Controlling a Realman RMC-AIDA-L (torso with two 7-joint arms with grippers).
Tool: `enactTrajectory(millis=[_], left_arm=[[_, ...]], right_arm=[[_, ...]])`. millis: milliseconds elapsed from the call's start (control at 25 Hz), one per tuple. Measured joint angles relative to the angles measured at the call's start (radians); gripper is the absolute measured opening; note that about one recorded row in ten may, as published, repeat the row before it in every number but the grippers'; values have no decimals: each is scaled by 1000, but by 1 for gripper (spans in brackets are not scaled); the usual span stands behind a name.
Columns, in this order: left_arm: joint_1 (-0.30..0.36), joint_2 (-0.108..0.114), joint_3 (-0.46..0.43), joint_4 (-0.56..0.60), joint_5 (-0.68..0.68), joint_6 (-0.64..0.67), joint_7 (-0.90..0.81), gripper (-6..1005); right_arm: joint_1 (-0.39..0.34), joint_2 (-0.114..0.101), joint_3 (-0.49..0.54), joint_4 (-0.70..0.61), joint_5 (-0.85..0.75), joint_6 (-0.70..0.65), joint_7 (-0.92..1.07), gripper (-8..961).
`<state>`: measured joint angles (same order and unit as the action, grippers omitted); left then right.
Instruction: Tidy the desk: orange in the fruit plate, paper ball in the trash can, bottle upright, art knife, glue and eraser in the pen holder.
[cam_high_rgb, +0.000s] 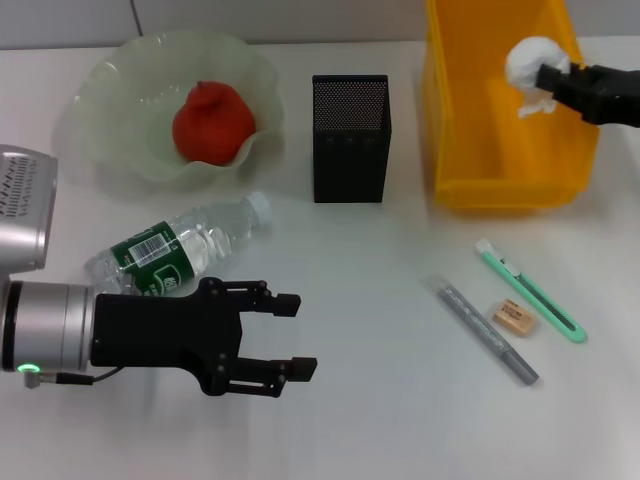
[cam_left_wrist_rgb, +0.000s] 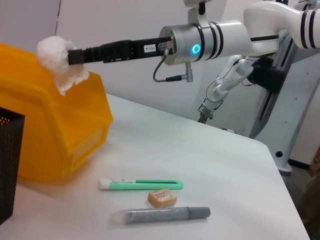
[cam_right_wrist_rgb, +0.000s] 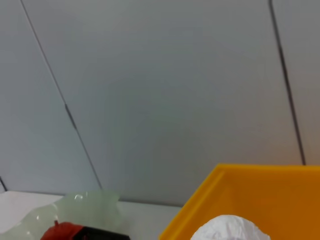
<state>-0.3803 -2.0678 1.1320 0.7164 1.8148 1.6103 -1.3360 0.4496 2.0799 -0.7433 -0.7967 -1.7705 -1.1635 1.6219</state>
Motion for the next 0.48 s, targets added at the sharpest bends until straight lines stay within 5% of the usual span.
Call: enactTrajectory(millis=[280, 480], left_arm=[[0, 0, 0, 0, 0, 0, 0, 769], [-2, 1, 0, 2, -3, -1, 0, 769]], right_arm=[[11, -2, 1, 9, -4, -2, 7, 259], [12, -2, 3, 8, -5, 3, 7, 375]])
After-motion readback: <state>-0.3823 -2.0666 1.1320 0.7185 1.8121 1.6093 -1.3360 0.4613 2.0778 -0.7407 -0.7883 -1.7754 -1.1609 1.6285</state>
